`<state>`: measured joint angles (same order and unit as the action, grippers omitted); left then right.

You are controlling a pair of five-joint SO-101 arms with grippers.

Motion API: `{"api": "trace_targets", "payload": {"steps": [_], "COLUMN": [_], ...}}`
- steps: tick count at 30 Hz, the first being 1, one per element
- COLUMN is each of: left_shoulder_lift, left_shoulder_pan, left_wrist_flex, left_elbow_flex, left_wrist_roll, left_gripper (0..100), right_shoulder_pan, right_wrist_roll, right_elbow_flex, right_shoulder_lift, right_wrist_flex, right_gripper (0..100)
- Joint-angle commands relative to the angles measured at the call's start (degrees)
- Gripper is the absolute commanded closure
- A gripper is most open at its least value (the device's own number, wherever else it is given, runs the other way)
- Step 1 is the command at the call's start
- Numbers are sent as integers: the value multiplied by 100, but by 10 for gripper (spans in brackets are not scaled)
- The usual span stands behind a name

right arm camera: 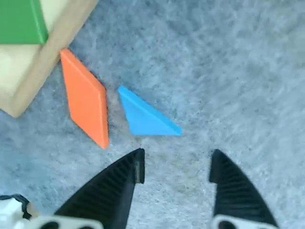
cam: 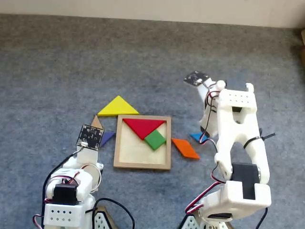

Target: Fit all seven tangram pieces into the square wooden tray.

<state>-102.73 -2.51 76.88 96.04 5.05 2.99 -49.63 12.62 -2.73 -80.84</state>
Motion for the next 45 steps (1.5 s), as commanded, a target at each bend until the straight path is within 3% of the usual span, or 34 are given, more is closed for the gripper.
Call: {"api": "trace_targets", "payload": {"steps": [1,6,18,26,33,45], "left_shoulder_lift": [-110,-110,-110,-110,-110,-110], "left_shoulder_pan": [-31,-31,-31,-31,-31,-31], "left_wrist_flex": [35,35,35,35,35,35], "left_elbow_flex": [110,110,110,110,110,110], "left_wrist_roll": [0,0,0,0,0,0], "left_gripper": [995,995,995,995,995,995], "right_shoulder_pan": [110,602,743,734,312,189], "right_wrist_roll": [-484,-1011,-1037,-1011,-993,-167], "right_elbow_flex": [-13,4,-40,-4,13,31], "right_shoulder_lift": [321,295,-1015,-1051,-1007,-998], "right_wrist_flex": [75,75,75,365,585,593], "right_gripper": [721,721,721,859,917,923]}}
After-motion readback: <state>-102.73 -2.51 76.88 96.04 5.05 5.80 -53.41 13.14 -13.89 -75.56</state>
